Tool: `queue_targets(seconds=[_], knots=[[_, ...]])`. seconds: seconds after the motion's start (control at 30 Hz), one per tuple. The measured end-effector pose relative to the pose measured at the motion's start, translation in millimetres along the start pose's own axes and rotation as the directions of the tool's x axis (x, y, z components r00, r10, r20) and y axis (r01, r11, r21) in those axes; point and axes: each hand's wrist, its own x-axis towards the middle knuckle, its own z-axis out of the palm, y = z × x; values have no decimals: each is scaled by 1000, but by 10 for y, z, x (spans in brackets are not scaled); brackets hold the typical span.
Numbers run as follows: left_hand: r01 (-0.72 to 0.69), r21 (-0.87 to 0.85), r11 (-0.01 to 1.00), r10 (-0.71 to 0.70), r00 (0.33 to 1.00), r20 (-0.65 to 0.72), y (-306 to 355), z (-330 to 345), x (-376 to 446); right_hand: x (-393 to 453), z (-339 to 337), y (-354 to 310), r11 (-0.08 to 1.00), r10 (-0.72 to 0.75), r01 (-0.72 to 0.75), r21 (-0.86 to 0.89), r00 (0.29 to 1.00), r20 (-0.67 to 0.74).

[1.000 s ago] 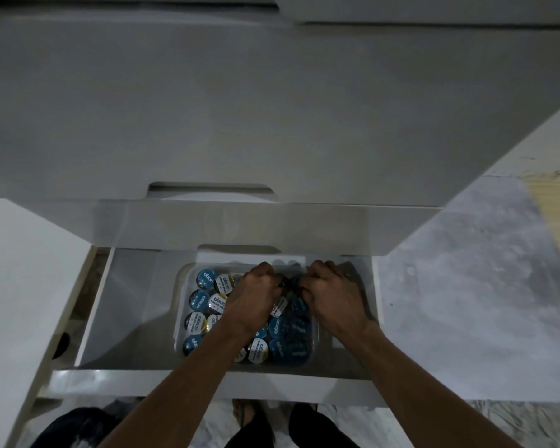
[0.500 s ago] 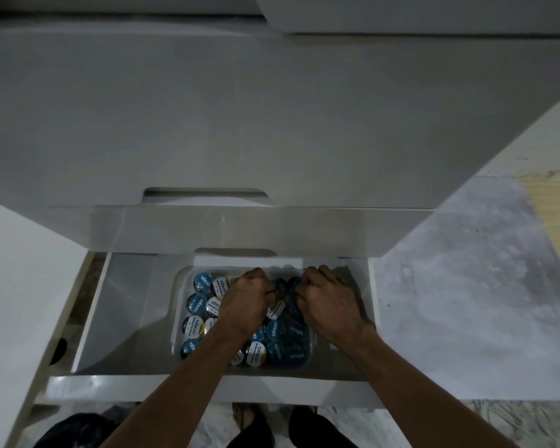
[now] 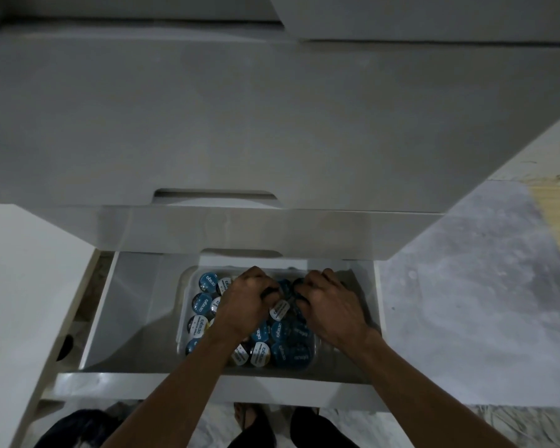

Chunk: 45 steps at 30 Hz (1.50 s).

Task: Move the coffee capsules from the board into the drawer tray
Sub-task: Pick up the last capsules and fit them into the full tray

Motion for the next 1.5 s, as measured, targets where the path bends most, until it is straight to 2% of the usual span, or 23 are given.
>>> queue_targets(seconds=[0.13, 0.23, 0.67, 0.8, 1.03, 1.27, 1.5], knots=[[159, 26, 987, -154, 978, -142, -172, -162, -79, 9, -15, -2, 1000, -7, 7, 1, 1000, 11], [210, 11, 978, -203, 956, -211, -278, -263, -115, 22, -18, -3, 1000, 4, -4, -1, 1000, 13], [235, -31, 972, -236, 956, -174, -308, -348, -105, -7, -48, -40, 997, 52, -54, 56, 998, 48], [250, 24, 968, -243, 958, -152, -287, -416, -163, -21, -52, -47, 998, 56, -59, 38, 996, 75], [271, -59, 961, -276, 953, -125, -354, -394, -205, -35, -56, -90, 997, 74, -75, 11, 993, 92], [259, -46, 965, -264, 945, -192, -254, -500, -320, -101, -140, -117, 996, 75, -76, 51, 997, 15], [149, -11, 989, -145, 940, -308, -107, -729, -706, -345, -313, -407, 967, 122, -81, 240, 979, -163]])
